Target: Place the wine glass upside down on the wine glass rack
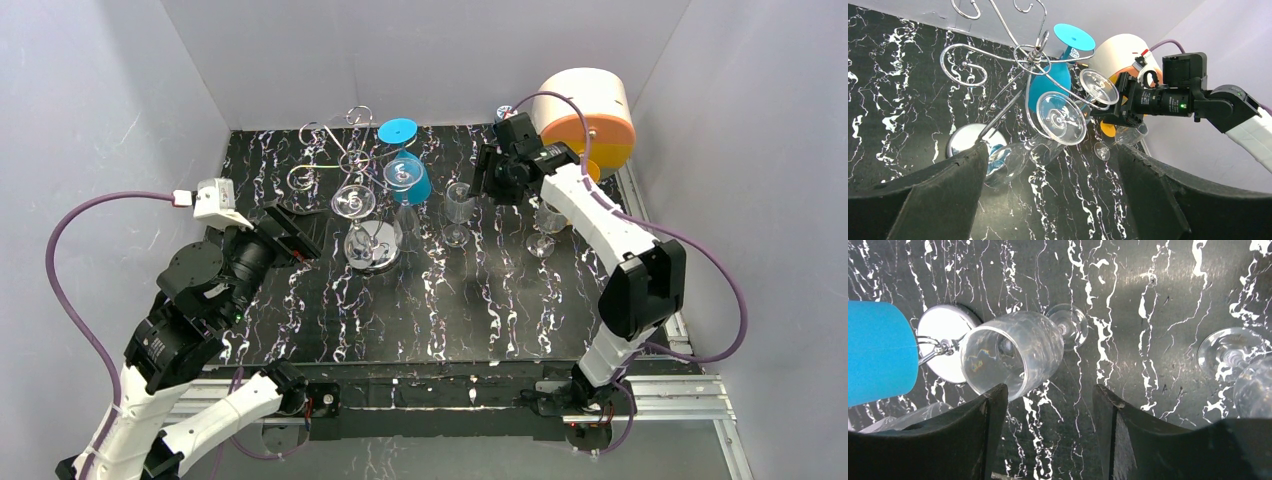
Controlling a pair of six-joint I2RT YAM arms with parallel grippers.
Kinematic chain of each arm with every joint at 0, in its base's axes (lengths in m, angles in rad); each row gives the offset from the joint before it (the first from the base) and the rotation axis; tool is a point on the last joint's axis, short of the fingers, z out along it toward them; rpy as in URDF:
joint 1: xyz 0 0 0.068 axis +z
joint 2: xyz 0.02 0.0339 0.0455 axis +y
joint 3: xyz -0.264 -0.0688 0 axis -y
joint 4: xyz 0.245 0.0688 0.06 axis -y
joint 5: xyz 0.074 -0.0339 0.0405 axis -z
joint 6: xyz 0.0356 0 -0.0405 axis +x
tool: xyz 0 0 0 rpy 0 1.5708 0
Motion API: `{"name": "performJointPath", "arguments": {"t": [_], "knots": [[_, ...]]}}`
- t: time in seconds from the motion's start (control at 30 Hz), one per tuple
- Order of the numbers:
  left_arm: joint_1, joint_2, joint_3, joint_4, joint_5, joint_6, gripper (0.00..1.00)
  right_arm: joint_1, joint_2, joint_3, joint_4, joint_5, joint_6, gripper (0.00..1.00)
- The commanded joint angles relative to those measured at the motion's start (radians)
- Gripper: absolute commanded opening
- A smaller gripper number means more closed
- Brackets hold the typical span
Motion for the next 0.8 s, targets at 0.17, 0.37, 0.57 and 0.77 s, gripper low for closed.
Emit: {"name": "performJointPath", "arguments": {"t": [0.17,0.37,0.57,0.77], "knots": [[-0.004,0.002,0.008,0.019,-0.02,-0.019,0.98,0.028,0.07,0.09,-0.023,0.056,-0.071,0.7],[-0.004,-0.009,-0.001,0.018,-0.02,-0.023,0.98,0.041,0.094,0.113,-0.062,0.098,-0.08,0.59],[-0.005,-0.015,0.0,0.061,0.059,0.018,0.98,0.052,0.071,0.093,-0.069,0.128,-0.105,0.37],[-0.003,-0.105,-0.083,0.189,0.057,0.032,0.98,0.061,0.057,0.089,-0.099,0.12,-0.109,0.24]]}}
